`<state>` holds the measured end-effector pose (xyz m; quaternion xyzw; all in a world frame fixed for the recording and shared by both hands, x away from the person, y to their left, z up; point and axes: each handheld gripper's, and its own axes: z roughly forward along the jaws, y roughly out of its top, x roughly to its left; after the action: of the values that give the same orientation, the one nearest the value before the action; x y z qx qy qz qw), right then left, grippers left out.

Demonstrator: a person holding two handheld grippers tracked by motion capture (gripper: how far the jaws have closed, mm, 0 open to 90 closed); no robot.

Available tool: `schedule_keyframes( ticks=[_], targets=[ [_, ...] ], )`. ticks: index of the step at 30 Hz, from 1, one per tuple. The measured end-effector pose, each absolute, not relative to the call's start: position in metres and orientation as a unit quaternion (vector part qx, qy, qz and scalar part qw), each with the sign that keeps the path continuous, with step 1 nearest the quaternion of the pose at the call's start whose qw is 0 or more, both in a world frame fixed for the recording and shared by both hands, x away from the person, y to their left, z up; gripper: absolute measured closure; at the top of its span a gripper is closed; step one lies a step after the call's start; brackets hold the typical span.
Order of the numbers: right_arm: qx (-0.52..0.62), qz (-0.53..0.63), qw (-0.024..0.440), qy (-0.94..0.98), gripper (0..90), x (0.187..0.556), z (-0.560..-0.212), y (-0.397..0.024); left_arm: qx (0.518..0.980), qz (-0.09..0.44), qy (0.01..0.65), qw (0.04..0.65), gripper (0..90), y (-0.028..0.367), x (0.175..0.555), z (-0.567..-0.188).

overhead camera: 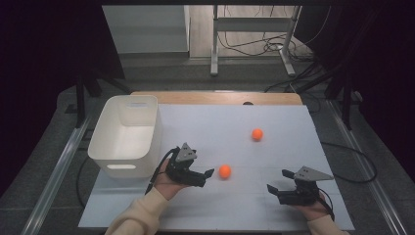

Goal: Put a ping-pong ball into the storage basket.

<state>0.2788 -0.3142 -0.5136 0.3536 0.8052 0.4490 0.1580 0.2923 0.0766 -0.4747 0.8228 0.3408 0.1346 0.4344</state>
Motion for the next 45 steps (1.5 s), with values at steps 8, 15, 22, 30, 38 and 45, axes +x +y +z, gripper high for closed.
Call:
schedule_keyframes(
  ticks=[8,15,22,30,38,45],
  targets=[
    [0.354,0.448,0.157,0.806,15.3,0.279,-0.514,-0.314,0.826,0.132,0.335,0.434,8.8,0.07,0.295,-0.473],
    [0.354,0.446,0.158,0.807,15.3,0.279,-0.514,-0.314,0.828,0.129,0.329,0.435,8.8,0.063,0.298,-0.472],
    [0.354,0.445,0.158,0.807,15.3,0.279,-0.514,-0.314,0.83,0.127,0.327,0.434,8.8,0.058,0.301,-0.473],
    [0.354,0.445,0.158,0.807,15.4,0.279,-0.514,-0.314,0.835,0.12,0.323,0.429,8.8,0.051,0.304,-0.476],
    [0.354,0.445,0.158,0.808,15.3,0.279,-0.514,-0.314,0.837,0.115,0.319,0.428,8.8,0.044,0.308,-0.478],
    [0.353,0.444,0.158,0.808,15.4,0.279,-0.514,-0.314,0.843,0.11,0.313,0.423,8.7,0.034,0.311,-0.48]
  ],
)
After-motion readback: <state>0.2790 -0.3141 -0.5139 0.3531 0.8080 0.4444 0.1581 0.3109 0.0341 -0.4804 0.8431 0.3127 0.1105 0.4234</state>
